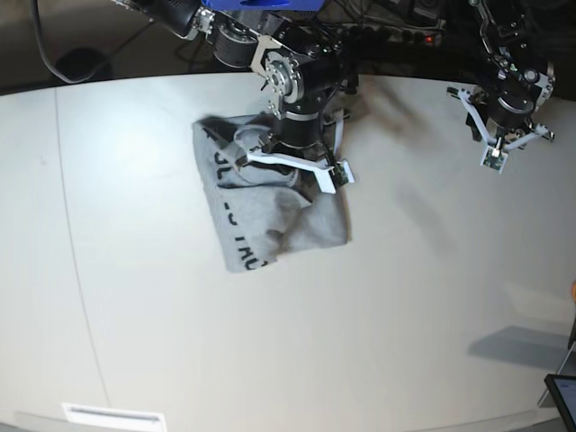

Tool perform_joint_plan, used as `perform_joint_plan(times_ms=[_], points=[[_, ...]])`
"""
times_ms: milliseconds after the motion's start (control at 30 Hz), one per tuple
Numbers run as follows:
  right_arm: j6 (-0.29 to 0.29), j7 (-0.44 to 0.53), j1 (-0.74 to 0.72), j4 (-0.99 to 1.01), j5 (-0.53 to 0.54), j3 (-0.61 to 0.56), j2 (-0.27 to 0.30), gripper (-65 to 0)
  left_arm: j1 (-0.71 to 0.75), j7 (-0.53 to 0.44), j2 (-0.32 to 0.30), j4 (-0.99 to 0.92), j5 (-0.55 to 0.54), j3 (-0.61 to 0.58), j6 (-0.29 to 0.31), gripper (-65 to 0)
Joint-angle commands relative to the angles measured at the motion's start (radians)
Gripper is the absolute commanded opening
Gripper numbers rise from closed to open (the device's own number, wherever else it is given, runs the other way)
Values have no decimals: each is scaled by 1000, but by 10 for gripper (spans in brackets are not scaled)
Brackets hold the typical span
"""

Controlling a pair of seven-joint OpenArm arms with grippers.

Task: Fold the T-shirt properly
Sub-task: 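Release with the left gripper and raise it away from the shirt, then press the right gripper onto the folded shirt and drag it flat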

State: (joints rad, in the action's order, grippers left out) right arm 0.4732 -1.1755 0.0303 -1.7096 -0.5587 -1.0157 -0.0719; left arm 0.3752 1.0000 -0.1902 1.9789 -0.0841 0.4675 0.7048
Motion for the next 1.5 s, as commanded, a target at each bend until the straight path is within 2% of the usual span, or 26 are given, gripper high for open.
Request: perform_joint_plan(times_ms=[0,100,467,533,633,733,1000,1133,1233,1267,1333,1367,1433,1467], points=[[3,29,-13,-34,4,-13,-36,-599,-5,-14,-5,4,-3,4,-7,-447],[8,24,-33,-40,61,-58,-35,-525,-6,-14,-4,-2,-3,4,-7,-447],[5,24,-40,-109,75,-65,-30,-322,-6,-14,-4,-3,-3,4,-7,-447],[5,29,-40,-137,118,-65,-30,-289,-6,-14,-4,-17,-3,4,-7,-447],[5,29,-40,-158,205,-68,-32,-293,-22,-14,-5,-51,-3,4,-7,-447],[5,30,-53,-157,246,-79,-33,-310,-25,-14,-5,-79,-3,4,-7,-447],[-8,30,-56,-155,251,-81,-35,-310,-25,-14,-4,-77,-3,4,-7,-447],[17,70,-56,-152,251,-79,-35,-310,-25,-14,-4,-77,-3,4,-7,-447],[-84,-5,-94,-68,259,-122,-36,-310,-25,-14,-4,-77,-3,4,-7,-447],[-55,-4,-94,-53,254,-122,-36,-310,-25,-14,-4,-77,-3,4,-7,-447],[85,15,-92,-42,222,-119,-36,-308,-25,-14,-4,-77,-3,4,-7,-447],[123,-1,-99,-39,231,-121,-38,-306,-25,-14,-4,-77,-3,4,-7,-447],[141,-39,-102,-40,246,-121,-38,-306,-25,-14,-2,-77,-3,4,-7,-447],[174,-33,-99,-42,230,-119,-38,-306,-25,-16,-2,-77,-3,4,-7,-447]])
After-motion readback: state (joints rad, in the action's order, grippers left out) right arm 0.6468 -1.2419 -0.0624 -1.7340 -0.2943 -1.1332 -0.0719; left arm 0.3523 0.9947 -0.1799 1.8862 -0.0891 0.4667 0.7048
